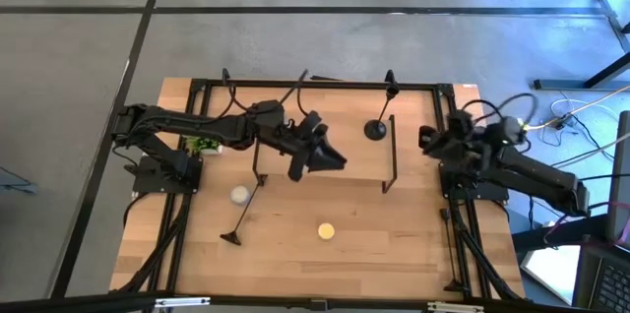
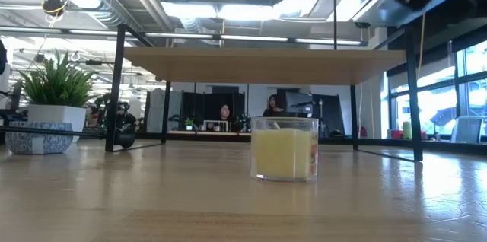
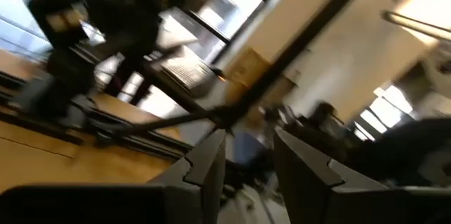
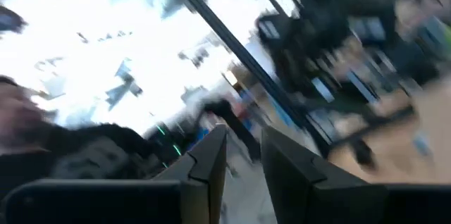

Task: Pick & Place candle stick holders
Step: Put the blue scented candle on the shelf

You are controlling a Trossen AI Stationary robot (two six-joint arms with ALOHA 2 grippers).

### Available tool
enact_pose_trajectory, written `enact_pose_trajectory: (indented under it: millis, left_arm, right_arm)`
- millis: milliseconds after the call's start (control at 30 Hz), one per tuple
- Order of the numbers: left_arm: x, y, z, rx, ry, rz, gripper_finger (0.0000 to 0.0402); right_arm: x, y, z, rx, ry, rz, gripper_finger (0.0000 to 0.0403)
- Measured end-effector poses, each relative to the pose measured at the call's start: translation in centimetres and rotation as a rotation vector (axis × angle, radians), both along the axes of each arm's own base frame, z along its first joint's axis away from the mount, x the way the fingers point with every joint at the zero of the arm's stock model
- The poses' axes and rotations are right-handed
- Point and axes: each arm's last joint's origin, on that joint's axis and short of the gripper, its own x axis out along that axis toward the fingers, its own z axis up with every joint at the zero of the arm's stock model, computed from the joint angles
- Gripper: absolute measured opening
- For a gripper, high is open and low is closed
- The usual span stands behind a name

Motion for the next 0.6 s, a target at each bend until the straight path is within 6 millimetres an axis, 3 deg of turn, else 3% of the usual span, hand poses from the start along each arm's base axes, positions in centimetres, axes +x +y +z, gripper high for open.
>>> enact_pose_trajectory:
  millis: [267, 433, 600]
  left_arm:
    - [-1.0, -1.9, 1.0, 0.044, -0.052, -0.155, 0.0116]
    - [-2.0, -3.3, 2.0, 0.093, -0.106, -0.195, 0.0116]
    - [-2.7, -4.4, 2.5, 0.104, -0.117, -0.231, 0.0116]
  right_arm:
    - [-2.0, 1.0, 3.2, 0.048, -0.469, -0.144, 0.0092]
    - [-1.4, 1.6, 4.7, -0.022, -0.495, -0.148, 0.0092]
    - [1.4, 2.6, 7.0, -0.074, -0.482, -0.117, 0.0092]
